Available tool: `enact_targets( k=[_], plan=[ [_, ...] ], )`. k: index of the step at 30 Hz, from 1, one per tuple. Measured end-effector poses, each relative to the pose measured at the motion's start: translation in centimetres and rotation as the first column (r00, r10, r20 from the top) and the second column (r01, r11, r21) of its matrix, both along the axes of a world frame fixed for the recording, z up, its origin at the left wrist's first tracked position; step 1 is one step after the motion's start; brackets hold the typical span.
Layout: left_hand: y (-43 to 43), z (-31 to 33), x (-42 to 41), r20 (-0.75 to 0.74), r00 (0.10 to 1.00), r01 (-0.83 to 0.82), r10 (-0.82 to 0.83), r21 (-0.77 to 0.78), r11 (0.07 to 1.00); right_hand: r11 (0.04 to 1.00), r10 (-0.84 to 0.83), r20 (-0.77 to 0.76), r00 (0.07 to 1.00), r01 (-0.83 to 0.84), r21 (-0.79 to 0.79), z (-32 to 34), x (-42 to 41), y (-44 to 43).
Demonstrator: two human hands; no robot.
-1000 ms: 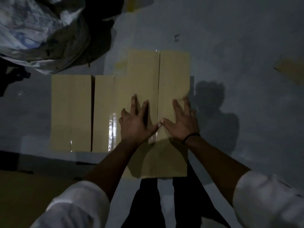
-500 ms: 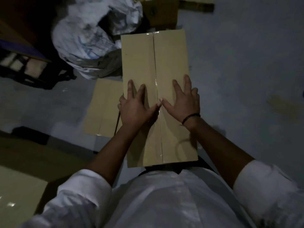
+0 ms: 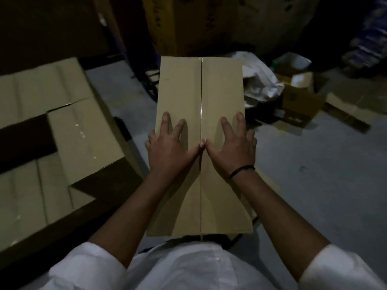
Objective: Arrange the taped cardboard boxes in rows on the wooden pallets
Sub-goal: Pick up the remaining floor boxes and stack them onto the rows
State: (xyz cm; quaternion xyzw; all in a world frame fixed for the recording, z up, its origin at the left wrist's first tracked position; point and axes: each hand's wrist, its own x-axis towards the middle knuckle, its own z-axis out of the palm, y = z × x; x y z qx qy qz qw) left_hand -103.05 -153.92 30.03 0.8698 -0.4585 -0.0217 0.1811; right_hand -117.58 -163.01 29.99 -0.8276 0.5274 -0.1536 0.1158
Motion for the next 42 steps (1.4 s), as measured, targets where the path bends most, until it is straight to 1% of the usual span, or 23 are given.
enact_targets(
  k=[4, 7, 9, 14, 16, 18, 22, 26, 30, 34, 37, 42],
  plan=[
    [9.1, 1.4, 1.9, -0.005, 0.970, -0.242, 0.242, 0.006, 0.970, 0.978, 0.201, 0.001, 0.980, -0.201, -0.051, 1.1, 4.6, 6.1],
    [16.1, 1.8, 3.8, 0.034, 0.921, -0.389, 0.389, -0.001, 0.921, 0.930, 0.365, 0.015, 0.931, -0.364, -0.049, 1.7, 8.5, 11.4],
    [20.3, 2.0, 5.0, 0.059, 0.878, -0.477, 0.476, 0.006, 0.879, 0.897, 0.443, 0.041, 0.896, -0.442, -0.019, 1.7, 10.8, 14.8],
    [30.1, 1.8, 7.0, 0.096, 0.780, -0.620, 0.619, -0.015, 0.784, 0.792, 0.606, 0.083, 0.791, -0.610, 0.034, 1.5, 15.5, 23.3],
    [33.9, 1.2, 8.3, 0.058, 0.745, -0.666, 0.665, -0.015, 0.746, 0.759, 0.645, 0.072, 0.761, -0.649, 0.047, 1.4, 17.7, 26.7],
    [37.4, 0.8, 10.0, 0.010, 0.716, -0.697, 0.698, -0.020, 0.716, 0.737, 0.674, 0.052, 0.737, -0.676, 0.024, 1.2, 20.0, 30.2],
    [44.6, -0.5, 14.8, -0.002, 0.685, -0.728, 0.728, -0.008, 0.685, 0.693, 0.719, 0.026, 0.695, -0.719, 0.057, 0.0, 25.8, 37.0],
    [51.1, -2.1, 19.4, -0.025, 0.708, -0.706, 0.706, 0.020, 0.708, 0.685, 0.723, 0.017, 0.690, -0.720, 0.107, -2.1, 30.9, 43.3],
    [55.0, -2.7, 24.0, -0.059, 0.724, -0.682, 0.687, 0.088, 0.726, 0.709, 0.697, 0.001, 0.717, -0.690, 0.145, -3.5, 34.9, 47.2],
    [55.8, -3.6, 28.3, -0.046, 0.776, -0.622, 0.629, 0.105, 0.776, 0.745, 0.651, 0.015, 0.759, -0.643, 0.179, -4.6, 38.0, 48.1],
    [55.1, -4.9, 31.8, -0.058, 0.793, -0.596, 0.606, 0.130, 0.793, 0.772, 0.615, 0.011, 0.788, -0.605, 0.196, -5.6, 40.6, 47.5],
    [52.0, -7.7, 38.1, -0.125, 0.798, -0.567, 0.589, 0.175, 0.805, 0.800, 0.570, 0.014, 0.822, -0.559, 0.218, -8.6, 46.1, 44.7]
  ],
)
